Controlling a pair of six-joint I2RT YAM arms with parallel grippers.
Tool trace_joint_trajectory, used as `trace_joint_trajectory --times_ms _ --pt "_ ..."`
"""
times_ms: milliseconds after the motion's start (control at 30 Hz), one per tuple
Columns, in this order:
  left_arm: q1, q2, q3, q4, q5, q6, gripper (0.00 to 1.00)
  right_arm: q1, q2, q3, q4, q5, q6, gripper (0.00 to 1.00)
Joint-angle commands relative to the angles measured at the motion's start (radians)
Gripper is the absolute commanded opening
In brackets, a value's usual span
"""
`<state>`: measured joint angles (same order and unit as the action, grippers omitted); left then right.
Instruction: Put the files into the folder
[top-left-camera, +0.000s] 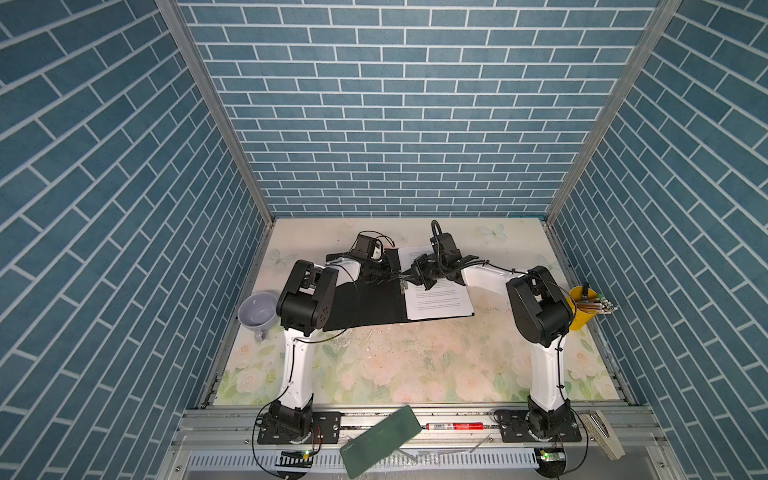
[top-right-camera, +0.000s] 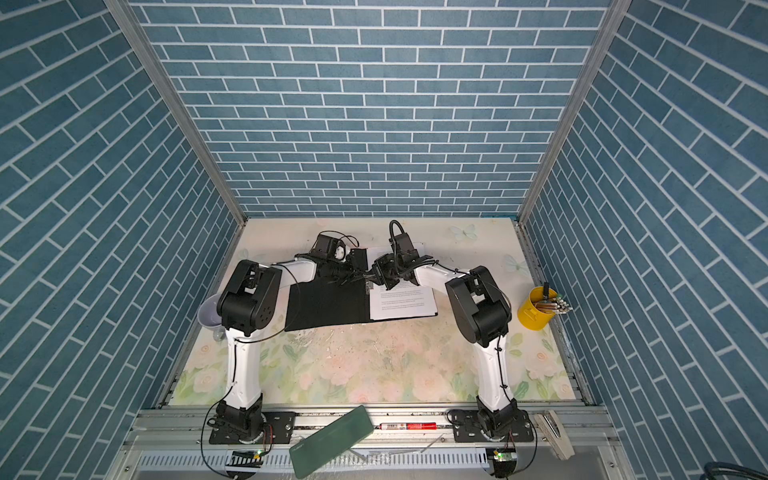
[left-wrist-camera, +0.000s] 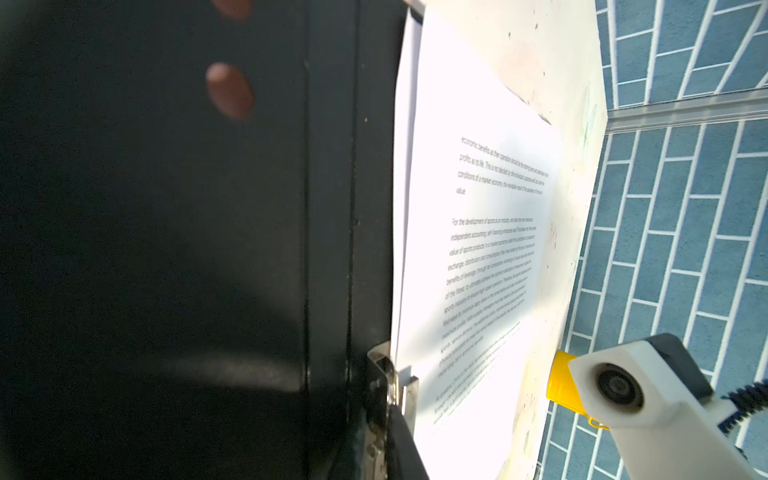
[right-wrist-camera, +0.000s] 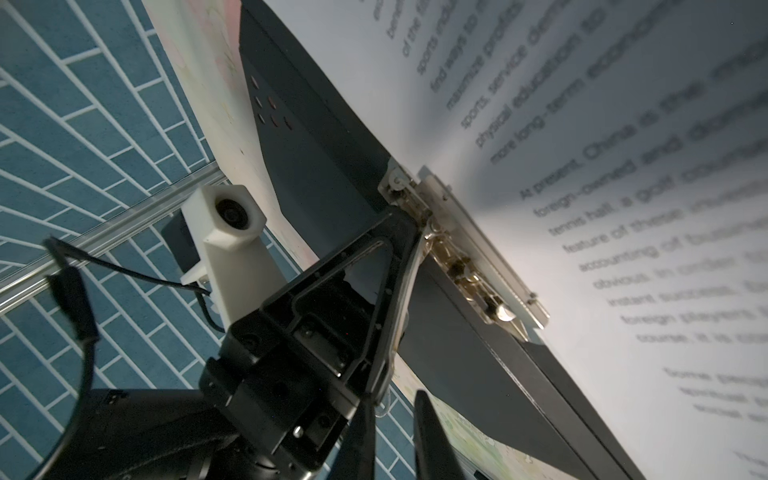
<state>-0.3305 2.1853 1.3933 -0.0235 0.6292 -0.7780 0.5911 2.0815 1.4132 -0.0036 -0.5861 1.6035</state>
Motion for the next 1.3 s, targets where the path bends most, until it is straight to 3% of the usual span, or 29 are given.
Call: trace_joint_trajectory --times_ms 0,1267 --pt "-0.008 0.017 -0.027 -0.032 -0.018 0.001 0.14 0.007 0.0 0.033 0.026 0.024 0.047 0.21" --pt "-0.007 0.018 -0.042 -0.021 -0.023 -0.003 0.14 0.01 0.043 0.066 0.027 0.016 0.069 0.19"
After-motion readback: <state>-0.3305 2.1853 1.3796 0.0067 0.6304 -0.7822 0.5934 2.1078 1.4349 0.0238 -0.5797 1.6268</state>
